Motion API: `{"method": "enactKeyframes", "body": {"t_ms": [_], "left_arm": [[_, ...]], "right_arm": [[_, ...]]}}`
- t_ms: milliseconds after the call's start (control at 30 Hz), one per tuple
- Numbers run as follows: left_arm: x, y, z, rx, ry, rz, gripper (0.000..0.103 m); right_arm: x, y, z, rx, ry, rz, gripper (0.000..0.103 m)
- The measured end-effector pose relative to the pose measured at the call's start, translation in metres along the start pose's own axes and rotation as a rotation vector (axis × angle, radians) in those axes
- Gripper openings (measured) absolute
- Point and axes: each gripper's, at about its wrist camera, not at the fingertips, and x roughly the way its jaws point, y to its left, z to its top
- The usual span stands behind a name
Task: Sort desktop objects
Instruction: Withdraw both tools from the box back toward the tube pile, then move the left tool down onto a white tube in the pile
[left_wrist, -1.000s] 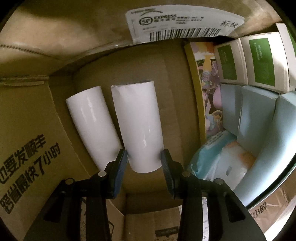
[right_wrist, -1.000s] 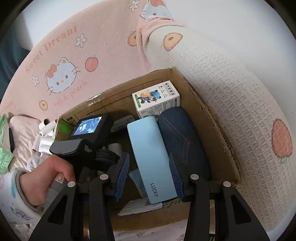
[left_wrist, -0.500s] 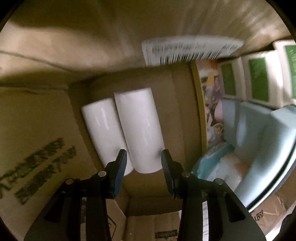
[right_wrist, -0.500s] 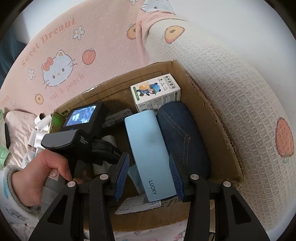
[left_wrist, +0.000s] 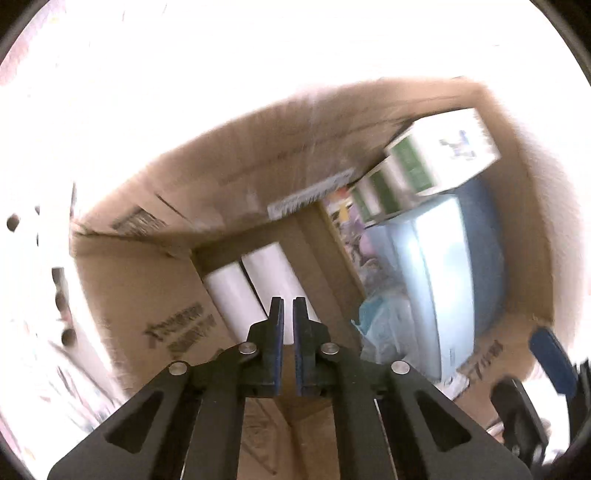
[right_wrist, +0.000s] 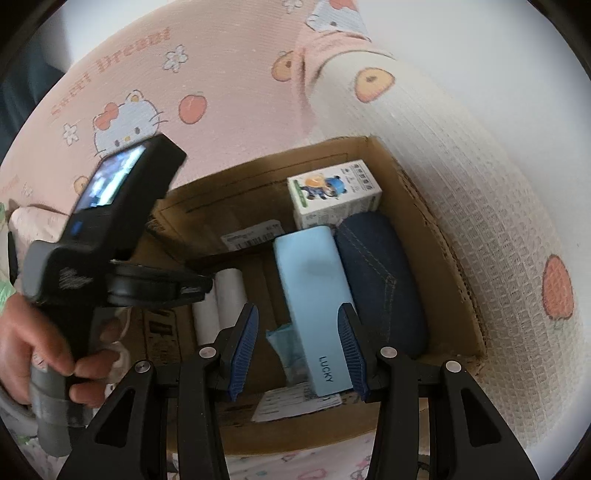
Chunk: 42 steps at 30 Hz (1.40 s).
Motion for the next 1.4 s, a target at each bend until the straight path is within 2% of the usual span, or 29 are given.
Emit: {"method": "enactKeyframes", "body": {"t_ms": [33,67,133,200,267,333,433,533,633,700,767,1000,1167,1267,1400], "left_arm": [[-0.003,-0.007,0.017,0.017,-0.035,0.000,0.004],[-0.009,-0.004,0.008,0.037,-0.078,-0.001,0.004],[-0.025,0.002,0.002,0.091,-0.155,-0.051,0.004],[-0.032,0.006,-0.003,0.139,-0.230,-0.151,0.004],[-0.057,0.007,-0.007,0.165,-0.297,-0.184,0.004],[-0.068,0.018,-0.017,0.176,-0.397,-0.214,0.004],[-0.065,0.030,-0.030,0.208,-0.516,-0.234,0.004],[-0.076,0.042,-0.048,0.241,-0.613,-0.185,0.004],[-0.086,0.055,-0.065,0.279,-0.660,-0.143,0.004],[-0.083,0.067,-0.074,0.258,-0.691,-0.115,0.004],[-0.082,0.082,-0.080,0.234,-0.700,-0.122,0.005],[-0.049,0.145,-0.106,0.041,-0.741,-0.135,0.005],[-0.004,0.178,-0.116,-0.082,-0.713,-0.110,0.005],[0.008,0.187,-0.117,-0.079,-0.693,-0.036,0.005],[-0.009,0.190,-0.116,-0.029,-0.788,0.026,0.005]], "right_arm": [[-0.002,0.005,0.001,-0.006,-0.002,-0.001,0.042],[-0.003,0.009,0.001,-0.010,-0.003,0.000,0.042],[-0.006,0.019,0.002,-0.020,-0.004,-0.002,0.042],[-0.007,0.028,0.003,-0.033,-0.002,-0.003,0.042],[-0.008,0.037,0.004,-0.045,0.003,-0.005,0.042],[-0.010,0.049,0.004,-0.061,0.005,-0.008,0.042],[-0.012,0.066,0.006,-0.091,0.008,-0.002,0.042],[-0.011,0.083,0.008,-0.116,0.017,-0.021,0.043],[-0.009,0.101,0.009,-0.151,0.026,-0.032,0.043],[-0.008,0.113,0.008,-0.167,0.029,-0.034,0.043],[-0.006,0.126,0.006,-0.194,0.034,-0.032,0.043],[0.004,0.158,0.001,-0.270,0.091,-0.032,0.043],[0.008,0.177,0.000,-0.304,0.096,-0.045,0.043],[0.011,0.190,0.001,-0.318,0.082,-0.036,0.043],[0.025,0.210,0.002,-0.357,0.118,-0.042,0.043]]}}
